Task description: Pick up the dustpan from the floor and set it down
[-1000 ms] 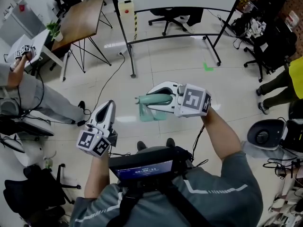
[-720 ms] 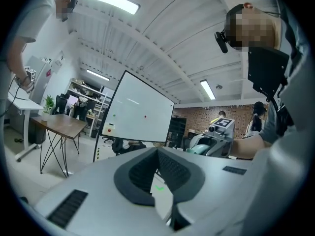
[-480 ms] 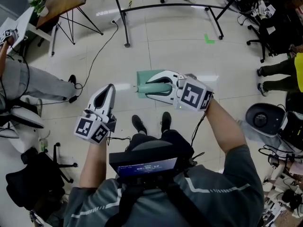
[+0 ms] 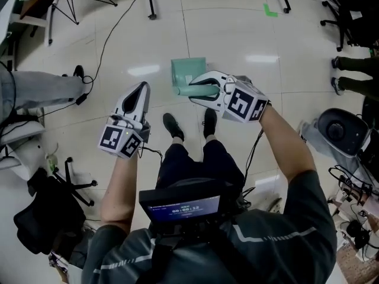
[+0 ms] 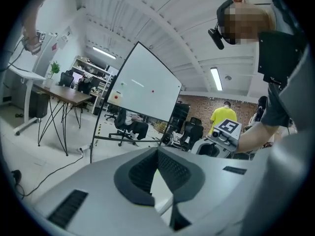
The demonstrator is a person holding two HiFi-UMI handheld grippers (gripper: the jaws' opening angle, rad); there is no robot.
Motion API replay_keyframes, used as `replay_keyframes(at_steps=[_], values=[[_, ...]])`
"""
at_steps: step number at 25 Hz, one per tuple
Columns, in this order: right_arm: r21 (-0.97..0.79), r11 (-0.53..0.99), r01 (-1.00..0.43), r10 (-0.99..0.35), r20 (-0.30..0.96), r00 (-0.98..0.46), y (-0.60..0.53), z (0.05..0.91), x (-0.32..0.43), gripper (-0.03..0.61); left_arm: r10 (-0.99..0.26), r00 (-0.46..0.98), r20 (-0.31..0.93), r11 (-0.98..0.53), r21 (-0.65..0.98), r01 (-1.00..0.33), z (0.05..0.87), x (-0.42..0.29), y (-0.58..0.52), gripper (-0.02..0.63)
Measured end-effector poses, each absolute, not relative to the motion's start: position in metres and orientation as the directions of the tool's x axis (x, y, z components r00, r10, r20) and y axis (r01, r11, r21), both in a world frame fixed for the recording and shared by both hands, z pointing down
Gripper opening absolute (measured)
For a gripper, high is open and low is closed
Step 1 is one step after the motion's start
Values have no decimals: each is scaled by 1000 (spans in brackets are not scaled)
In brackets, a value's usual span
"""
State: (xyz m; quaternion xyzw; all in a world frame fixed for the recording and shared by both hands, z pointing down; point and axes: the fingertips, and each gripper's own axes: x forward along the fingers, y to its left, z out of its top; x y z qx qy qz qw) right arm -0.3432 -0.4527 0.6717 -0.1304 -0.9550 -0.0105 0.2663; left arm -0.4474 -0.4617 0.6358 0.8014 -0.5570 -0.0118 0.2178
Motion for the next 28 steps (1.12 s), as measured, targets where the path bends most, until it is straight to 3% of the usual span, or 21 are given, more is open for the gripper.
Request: replay_keyframes(at_steps=[12,28], values=[[-64,969,237,230,578,-783,-472,873,-351,153,-848,431,308,-297,399,-868,820,-444,-486,15],[-91,968,232,235,644,-728,-452,933,-299,155,-815,471,338,-334,389,-858,852,-402,-491,15]])
